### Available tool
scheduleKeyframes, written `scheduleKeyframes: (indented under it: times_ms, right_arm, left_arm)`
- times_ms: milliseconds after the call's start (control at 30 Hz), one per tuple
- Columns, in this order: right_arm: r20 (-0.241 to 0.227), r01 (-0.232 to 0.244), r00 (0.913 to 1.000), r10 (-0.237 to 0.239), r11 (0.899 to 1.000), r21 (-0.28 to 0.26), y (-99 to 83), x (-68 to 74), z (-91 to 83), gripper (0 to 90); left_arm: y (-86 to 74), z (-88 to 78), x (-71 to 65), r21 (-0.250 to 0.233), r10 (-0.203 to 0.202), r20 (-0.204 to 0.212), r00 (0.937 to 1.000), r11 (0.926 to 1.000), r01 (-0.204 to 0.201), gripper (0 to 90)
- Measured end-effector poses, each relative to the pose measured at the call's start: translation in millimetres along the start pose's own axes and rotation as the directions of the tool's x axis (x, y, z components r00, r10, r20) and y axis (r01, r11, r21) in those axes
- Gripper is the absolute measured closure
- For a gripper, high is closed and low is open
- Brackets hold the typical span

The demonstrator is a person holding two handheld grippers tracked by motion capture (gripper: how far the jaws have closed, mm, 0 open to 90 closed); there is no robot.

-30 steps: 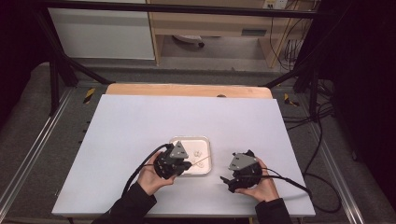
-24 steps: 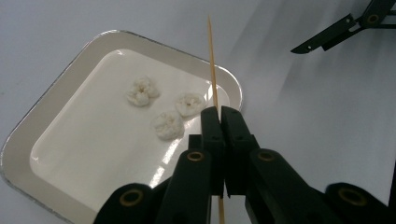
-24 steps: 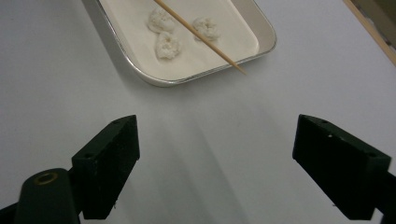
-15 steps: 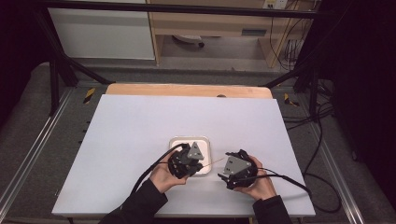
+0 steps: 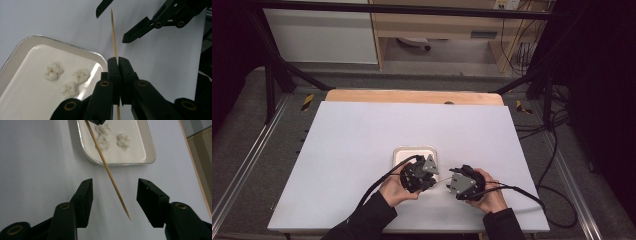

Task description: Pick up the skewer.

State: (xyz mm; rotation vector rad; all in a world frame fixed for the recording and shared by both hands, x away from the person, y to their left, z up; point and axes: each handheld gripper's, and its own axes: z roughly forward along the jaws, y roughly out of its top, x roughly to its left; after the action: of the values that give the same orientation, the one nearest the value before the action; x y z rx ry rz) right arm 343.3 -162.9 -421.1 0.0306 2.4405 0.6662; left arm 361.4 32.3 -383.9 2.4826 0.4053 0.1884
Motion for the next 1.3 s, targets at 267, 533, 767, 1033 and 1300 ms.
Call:
scheduleKeyframes:
  times_ms: [267,533,767,1033,1300]
  right_arm:
    - [-0.017,0.091,0.9957,-0.091,0.996,0.008,-0.7,4.2,0.7,63.3]
    - [-0.031,0.192,0.9809,-0.192,0.981,0.007,-1.7,6.7,1.2,76.2]
    - [-0.033,0.252,0.9673,-0.251,0.968,0.003,-2.3,9.5,0.7,83.3]
    - [-0.040,0.288,0.9570,-0.287,0.958,0.005,-1.5,9.7,-0.3,88.2]
    - [-0.051,0.297,0.9539,-0.296,0.955,0.016,0.5,9.4,-1.7,89.2]
  left_arm:
    - [3.9,3.5,-4.1,0.012,0.019,0.012,0.9997,0.9997,-0.019,88.6]
    - [3.1,3.9,-5.1,0.025,0.037,0.021,0.9991,0.9990,-0.037,88.6]
    - [2.0,6.2,-5.4,0.031,0.038,0.027,0.9989,0.9987,-0.039,88.6]
    - [0.0,6.9,-3.3,0.031,0.027,0.033,0.9991,0.9991,-0.028,88.5]
    - [-0.5,6.1,-1.1,0.027,0.019,0.041,0.9990,0.9994,-0.020,88.0]
